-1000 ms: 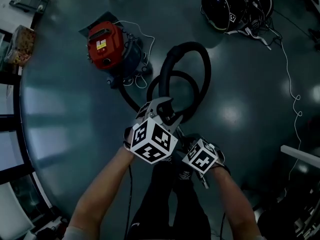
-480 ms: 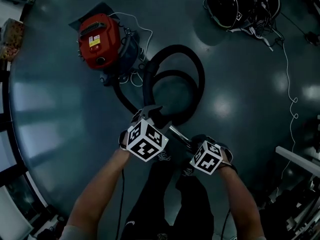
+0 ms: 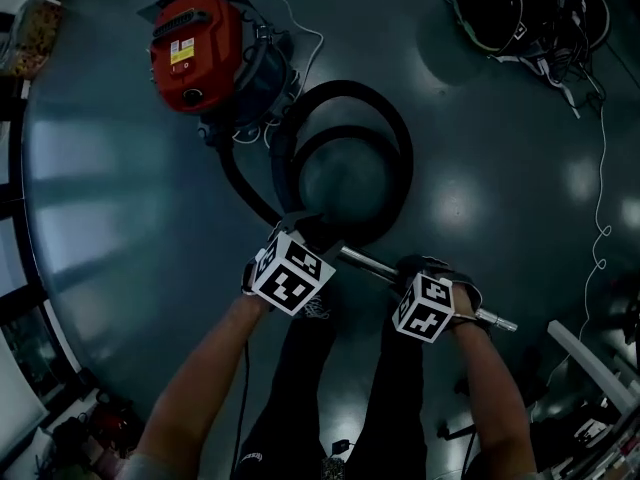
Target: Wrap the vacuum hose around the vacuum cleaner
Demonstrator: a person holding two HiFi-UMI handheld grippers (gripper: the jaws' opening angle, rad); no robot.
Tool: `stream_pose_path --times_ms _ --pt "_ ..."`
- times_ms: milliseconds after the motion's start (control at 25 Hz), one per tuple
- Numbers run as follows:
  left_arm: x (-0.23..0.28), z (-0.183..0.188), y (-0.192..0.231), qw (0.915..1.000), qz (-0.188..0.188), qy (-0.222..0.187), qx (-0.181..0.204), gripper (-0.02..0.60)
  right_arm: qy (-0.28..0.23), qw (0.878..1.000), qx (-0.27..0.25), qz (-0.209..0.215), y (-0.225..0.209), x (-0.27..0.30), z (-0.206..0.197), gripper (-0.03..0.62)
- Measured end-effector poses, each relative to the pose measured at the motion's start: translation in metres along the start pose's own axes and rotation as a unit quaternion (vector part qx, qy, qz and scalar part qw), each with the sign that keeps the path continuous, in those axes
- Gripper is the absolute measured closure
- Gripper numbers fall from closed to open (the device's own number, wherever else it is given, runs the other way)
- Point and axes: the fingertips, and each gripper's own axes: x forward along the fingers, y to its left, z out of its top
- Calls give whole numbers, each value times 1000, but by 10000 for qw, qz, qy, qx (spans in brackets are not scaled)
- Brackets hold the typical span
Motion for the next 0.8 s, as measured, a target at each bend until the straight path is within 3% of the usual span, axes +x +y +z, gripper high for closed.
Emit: stream_pose_path --times_ms 200,400,800 --pt "46 -17 13 9979 373 -66 -523 367 122 9984 -548 39 -42 30 -21 418" --pt "87 -36 40 9913 498 -232 -1198 367 4 9959 -908 28 -84 61 -25 425" --pt "177 -98 70 9864 473 -270 -1551 367 316 9794 -1987 -170 -136 158 -39 428"
